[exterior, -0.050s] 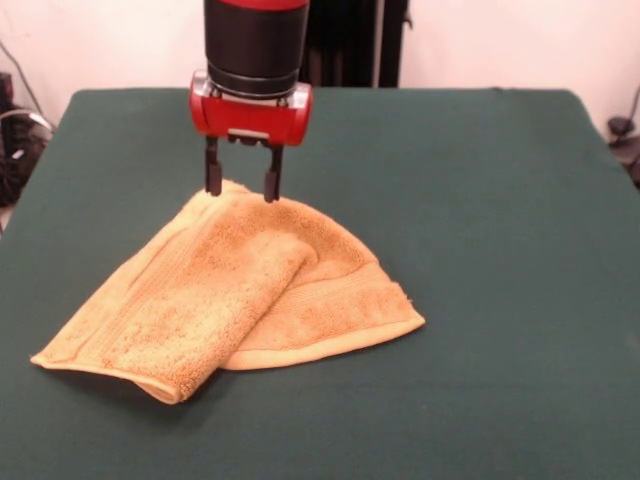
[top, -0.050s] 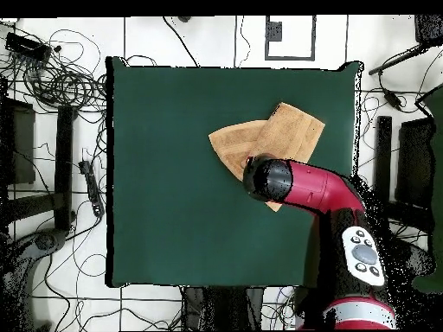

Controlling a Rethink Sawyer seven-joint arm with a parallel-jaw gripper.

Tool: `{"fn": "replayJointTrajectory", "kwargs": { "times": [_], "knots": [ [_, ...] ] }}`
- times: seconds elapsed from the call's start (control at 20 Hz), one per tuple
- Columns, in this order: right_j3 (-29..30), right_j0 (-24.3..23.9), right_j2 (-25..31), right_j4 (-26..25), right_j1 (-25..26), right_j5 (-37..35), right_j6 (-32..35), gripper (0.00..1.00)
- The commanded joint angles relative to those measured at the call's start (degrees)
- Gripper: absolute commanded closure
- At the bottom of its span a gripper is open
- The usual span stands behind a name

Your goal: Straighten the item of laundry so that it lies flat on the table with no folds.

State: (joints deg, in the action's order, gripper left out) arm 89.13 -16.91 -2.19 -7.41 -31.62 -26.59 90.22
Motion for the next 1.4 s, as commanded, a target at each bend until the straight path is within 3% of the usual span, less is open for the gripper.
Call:
{"fn": "replayJointTrajectory", "kwargs": {
  "times": [0.05,0.4,1.4],
  "knots": [
    [0.73,0.86,5.51,-1.41,5.79,1.36,4.44,0.00],
    [-0.28,1.56,4.32,-0.23,7.62,1.78,6.96,0.00],
    [-10.39,1.88,4.70,0.35,13.83,-4.19,4.50,0.00]
  ]
}}
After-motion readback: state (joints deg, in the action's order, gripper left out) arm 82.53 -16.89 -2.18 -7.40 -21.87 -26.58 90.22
